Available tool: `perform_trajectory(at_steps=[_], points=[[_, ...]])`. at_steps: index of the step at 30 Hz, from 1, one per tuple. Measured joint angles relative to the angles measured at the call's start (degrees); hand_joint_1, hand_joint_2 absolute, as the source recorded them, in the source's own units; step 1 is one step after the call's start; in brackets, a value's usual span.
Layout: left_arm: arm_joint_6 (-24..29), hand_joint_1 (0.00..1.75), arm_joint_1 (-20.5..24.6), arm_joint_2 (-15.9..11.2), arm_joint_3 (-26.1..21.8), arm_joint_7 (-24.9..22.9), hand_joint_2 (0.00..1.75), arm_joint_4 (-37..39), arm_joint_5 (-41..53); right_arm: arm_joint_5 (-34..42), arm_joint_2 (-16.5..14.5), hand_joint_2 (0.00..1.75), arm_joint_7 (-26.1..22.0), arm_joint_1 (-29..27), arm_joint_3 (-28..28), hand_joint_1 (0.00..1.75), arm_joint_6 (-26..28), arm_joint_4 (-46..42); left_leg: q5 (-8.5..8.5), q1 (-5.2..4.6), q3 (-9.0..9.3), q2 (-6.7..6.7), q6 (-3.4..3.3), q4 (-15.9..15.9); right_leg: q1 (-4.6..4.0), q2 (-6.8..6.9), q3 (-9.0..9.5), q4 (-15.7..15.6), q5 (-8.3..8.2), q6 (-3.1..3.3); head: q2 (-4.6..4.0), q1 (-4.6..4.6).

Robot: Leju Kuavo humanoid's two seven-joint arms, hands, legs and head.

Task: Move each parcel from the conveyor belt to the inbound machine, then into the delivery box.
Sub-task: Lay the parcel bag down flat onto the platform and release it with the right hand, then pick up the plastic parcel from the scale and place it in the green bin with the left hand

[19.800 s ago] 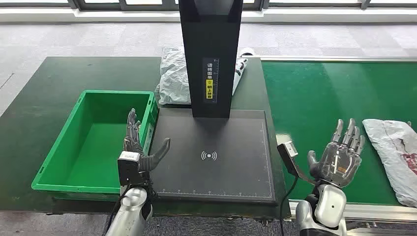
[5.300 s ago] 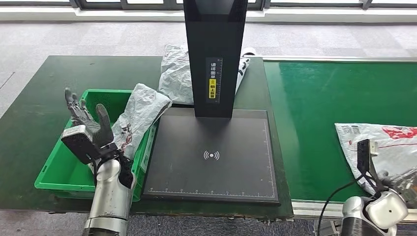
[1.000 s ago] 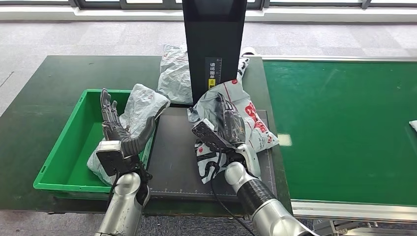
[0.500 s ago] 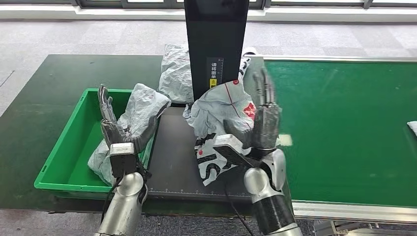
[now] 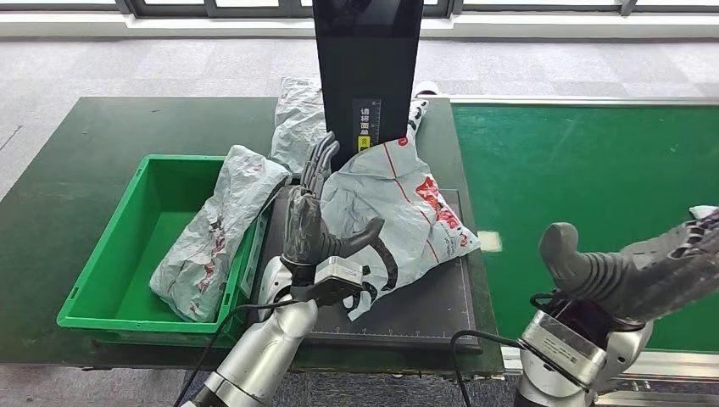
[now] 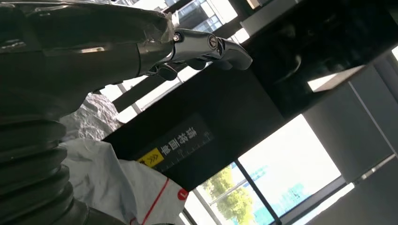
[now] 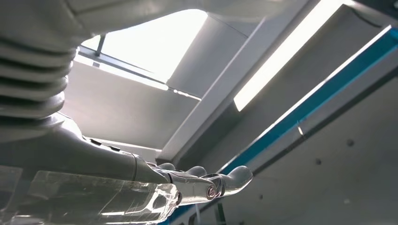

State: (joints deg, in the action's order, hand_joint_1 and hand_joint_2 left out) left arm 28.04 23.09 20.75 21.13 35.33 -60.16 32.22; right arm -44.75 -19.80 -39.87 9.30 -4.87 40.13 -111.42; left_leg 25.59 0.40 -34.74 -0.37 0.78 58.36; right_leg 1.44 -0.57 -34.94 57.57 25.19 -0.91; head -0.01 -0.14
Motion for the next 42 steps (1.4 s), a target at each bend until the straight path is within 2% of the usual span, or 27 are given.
perform_trajectory(at_steps=[9,16,22,25,29,33,37,42], points=[[0.5,0.00,2.4,0.7,2.7,-1.6,1.75,4.8,0.8,0.1,0.2,1.75,0.0,-0.6,0.0,0.00,0.0,-3.1,0.00,0.01,0.00,0.00,0.00,0.0,0.00,0.00,0.00,0.0,0.01,0.00,0.00,0.00],[4.6,0.00,7.5,0.7,10.7,-16.4,1.75,19.3,4.7,0.4,0.2,1.75,0.0,-0.6,0.0,0.00,-0.1,-3.1,0.00,0.00,0.00,-0.01,-0.01,0.0,0.01,0.01,0.06,0.0,0.01,-0.01,0.00,0.00],[5.0,0.00,10.3,0.7,18.0,-29.1,1.75,31.1,10.6,0.8,0.2,1.75,0.0,-0.6,0.0,0.00,-0.1,-2.8,0.00,0.01,0.00,-0.02,0.00,0.0,0.00,0.01,0.06,0.0,0.01,-0.01,-0.01,-0.01],[5.0,0.00,11.0,0.7,20.6,-32.3,1.75,34.0,11.8,1.0,0.2,1.75,0.0,-0.6,0.0,0.00,-0.2,-2.8,0.00,0.01,0.00,-0.03,0.00,0.0,0.00,0.01,0.06,0.0,0.01,0.00,0.00,-0.01],[5.0,0.04,11.5,0.7,22.6,-34.0,1.75,36.1,12.4,1.0,0.2,1.75,0.0,-0.6,0.0,0.00,-0.2,-2.8,0.00,0.01,-0.01,-0.03,0.00,0.0,0.00,0.01,0.06,0.0,0.02,0.00,0.00,-0.01],[4.2,1.75,12.2,0.7,24.2,-37.0,1.75,37.6,14.4,1.1,0.2,1.75,0.0,-0.6,0.0,0.00,-0.2,-2.8,0.00,0.01,-0.01,-0.02,0.00,0.0,0.00,0.02,0.06,0.0,0.02,-0.01,-0.01,0.00],[2.7,1.75,12.9,0.7,26.5,-42.0,1.75,39.2,17.8,1.5,0.2,1.75,0.1,-0.6,0.0,0.00,-0.2,-2.8,0.00,0.01,0.00,-0.02,0.00,0.0,0.00,0.02,0.07,0.0,0.02,0.00,-0.01,0.00],[2.9,1.75,13.7,0.7,28.3,-45.7,1.75,40.7,20.3,1.5,0.2,1.75,0.1,-0.6,0.0,0.00,-0.2,-2.7,-0.01,0.01,0.00,-0.02,0.00,0.0,0.00,0.02,0.07,0.0,0.02,0.00,-0.01,-0.01]])
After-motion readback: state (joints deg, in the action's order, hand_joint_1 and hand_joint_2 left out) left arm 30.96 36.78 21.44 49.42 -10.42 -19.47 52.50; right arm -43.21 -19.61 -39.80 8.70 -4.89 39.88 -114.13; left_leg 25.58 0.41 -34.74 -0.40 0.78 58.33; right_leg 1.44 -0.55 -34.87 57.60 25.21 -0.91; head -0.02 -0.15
